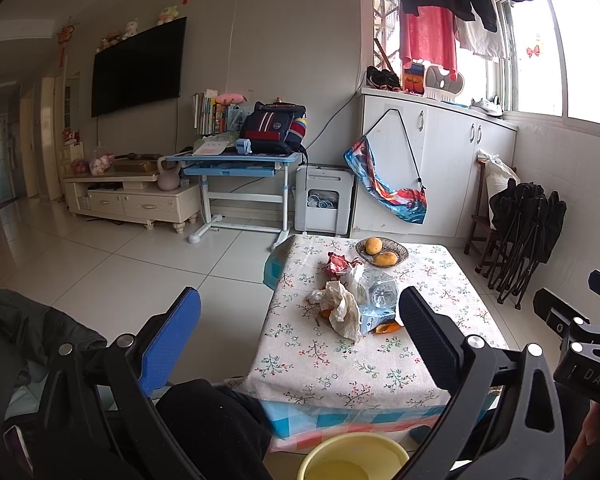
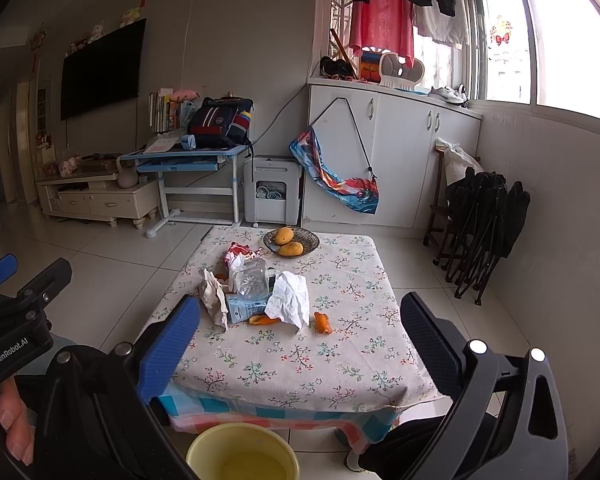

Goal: Collect trash

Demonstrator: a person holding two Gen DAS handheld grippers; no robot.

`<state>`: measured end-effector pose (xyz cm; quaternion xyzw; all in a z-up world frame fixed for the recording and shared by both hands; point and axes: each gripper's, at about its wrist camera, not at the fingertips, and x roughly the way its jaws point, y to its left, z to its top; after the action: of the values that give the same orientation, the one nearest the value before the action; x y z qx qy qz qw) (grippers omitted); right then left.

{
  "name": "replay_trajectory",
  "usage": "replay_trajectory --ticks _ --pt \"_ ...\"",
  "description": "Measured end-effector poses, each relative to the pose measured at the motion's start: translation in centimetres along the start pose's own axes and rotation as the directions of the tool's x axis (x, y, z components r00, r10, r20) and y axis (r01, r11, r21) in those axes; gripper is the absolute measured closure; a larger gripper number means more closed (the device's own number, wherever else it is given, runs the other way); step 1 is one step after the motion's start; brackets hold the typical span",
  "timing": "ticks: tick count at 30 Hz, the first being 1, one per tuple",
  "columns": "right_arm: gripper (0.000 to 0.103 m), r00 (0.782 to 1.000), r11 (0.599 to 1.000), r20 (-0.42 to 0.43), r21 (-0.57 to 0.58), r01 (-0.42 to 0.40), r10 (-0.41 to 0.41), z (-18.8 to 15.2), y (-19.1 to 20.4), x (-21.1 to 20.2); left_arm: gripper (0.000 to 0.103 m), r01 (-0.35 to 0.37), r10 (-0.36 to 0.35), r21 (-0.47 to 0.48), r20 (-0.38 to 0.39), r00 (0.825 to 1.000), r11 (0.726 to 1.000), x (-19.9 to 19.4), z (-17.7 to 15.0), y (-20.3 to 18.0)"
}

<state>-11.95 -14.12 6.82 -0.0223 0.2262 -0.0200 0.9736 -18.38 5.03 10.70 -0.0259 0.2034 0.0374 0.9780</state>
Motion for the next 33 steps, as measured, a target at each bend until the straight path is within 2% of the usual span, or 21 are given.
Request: replay_trajectory --ticks 11,20,33 --pt "0.007 1.0 1.0 -0.005 0.003 -0.013 0.013 0.3 0.7 -0.5 0.007 -0.002 0.002 0.007 -0.001 1.0 1.0 0.0 0.0 0.2" --pt "0.007 1.0 1.0 -0.006 0.009 -0.024 0.024 0.7 0.4 -0.6 0.007 -0.036 0.036 0.003 -0.012 0.999 0.999 0.5 -0.2 1.0" --pt "0.007 1.0 1.0 -0.013 0.015 -0.025 0.025 0.8 0.2 -0.6 0.01 0.017 -0.017 0.016 -0.017 1.0 1.0 0.5 -0.1 -0.2"
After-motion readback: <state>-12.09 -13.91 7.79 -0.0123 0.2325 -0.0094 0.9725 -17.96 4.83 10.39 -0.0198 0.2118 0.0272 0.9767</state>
